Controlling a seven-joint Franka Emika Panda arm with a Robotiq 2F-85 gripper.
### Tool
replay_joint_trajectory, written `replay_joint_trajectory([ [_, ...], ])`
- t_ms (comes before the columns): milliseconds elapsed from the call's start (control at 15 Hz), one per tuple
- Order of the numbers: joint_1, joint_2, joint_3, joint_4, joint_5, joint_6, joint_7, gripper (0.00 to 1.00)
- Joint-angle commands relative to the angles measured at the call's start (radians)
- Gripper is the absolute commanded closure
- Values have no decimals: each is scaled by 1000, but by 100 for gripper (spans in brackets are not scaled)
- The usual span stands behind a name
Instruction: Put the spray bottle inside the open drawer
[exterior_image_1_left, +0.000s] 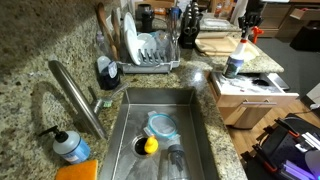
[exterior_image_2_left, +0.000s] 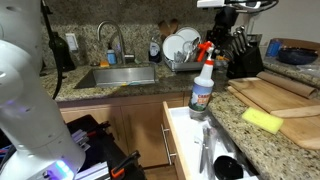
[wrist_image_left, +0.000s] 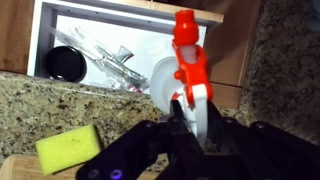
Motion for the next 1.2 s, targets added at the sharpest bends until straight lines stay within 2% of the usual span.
replay_joint_trajectory([
  [0, -2, 2, 2, -8, 3, 17, -1, 73],
  [200, -1, -6, 3, -20, 5, 29, -1, 73],
  [267, -1, -11, 3, -22, 5, 29, -1, 93],
  [600, -1, 13, -7, -47, -23, -38, 20, 93],
  [1133, -12, 7, -15, -130, 16, 73, 48, 93],
])
